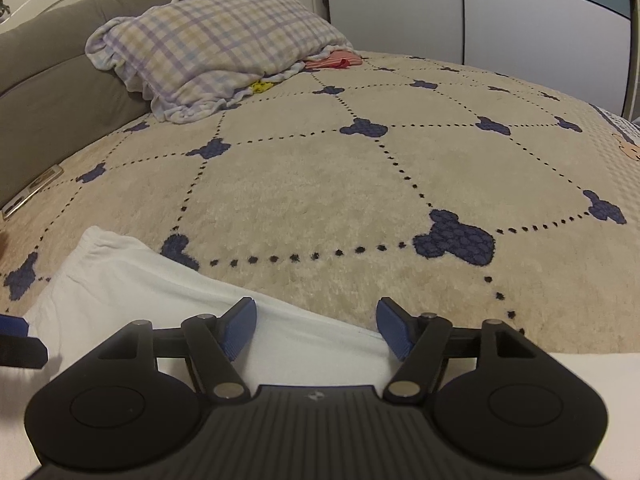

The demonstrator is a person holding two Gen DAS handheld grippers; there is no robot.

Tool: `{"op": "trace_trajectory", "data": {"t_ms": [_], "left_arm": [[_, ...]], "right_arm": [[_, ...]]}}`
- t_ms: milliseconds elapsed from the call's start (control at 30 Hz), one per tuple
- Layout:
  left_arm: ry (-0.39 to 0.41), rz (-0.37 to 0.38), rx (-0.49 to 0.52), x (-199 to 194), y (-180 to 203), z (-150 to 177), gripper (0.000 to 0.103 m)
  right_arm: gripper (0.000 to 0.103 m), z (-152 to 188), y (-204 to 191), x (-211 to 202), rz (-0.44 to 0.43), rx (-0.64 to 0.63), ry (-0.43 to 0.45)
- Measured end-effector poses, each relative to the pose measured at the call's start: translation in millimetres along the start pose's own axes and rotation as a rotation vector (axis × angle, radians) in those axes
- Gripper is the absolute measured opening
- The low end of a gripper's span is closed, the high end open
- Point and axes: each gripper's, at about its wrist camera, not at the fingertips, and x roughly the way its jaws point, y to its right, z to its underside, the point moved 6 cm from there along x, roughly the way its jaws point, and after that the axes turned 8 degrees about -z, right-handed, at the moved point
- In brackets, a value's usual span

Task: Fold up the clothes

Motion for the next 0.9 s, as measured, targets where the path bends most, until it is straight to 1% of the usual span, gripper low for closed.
{"op": "trace_trajectory", "data": {"t_ms": [167,367,433,567,633,700,800,833,900], "left_arm": [[0.000,-0.004,0.005,1.0,1.6,0.5,0.087],[-0.004,0.001,0.005,2.3,1.7,-0.1,0.089],[-0.006,0.003,0.000,2.5,1.4,-0.6,0.089],[-0.010,0.010,-0.010,2.9,0.9,-1.0,0.090],[-0.011,0.012,-0.012,3.1,0.8,-1.0,0.090],[-0.013,0.013,-0.014,3.3,0.7,-1.1,0.090],[-0.016,0.017,-0.018,3.5,0.3,-1.7,0.090],[-0.017,0.019,-0.019,3.5,0.1,-2.0,0.090],[-0.021,0.025,-0.028,3.6,-0.9,-3.1,0.090]], "right_arm": [[0.069,0.3,-1.4,0.4,0.007,-0.005,0.007],[0.059,-0.3,-5.2,0.0,0.000,-0.015,0.004],[0.050,-0.2,-7.5,-0.1,-0.010,-0.017,0.004],[0.044,-0.5,-10.7,-0.2,-0.014,-0.020,0.005],[0.032,-0.9,-12.1,-0.5,-0.026,-0.012,0.007],[0.027,-1.4,-13.7,-0.7,-0.035,-0.005,0.007],[0.013,-2.4,-17.9,-1.4,-0.033,-0.014,0.005],[0.010,-3.0,-19.5,-1.9,-0.029,-0.017,0.004],[0.007,-5.0,-23.6,-3.8,-0.011,-0.032,-0.008]]}}
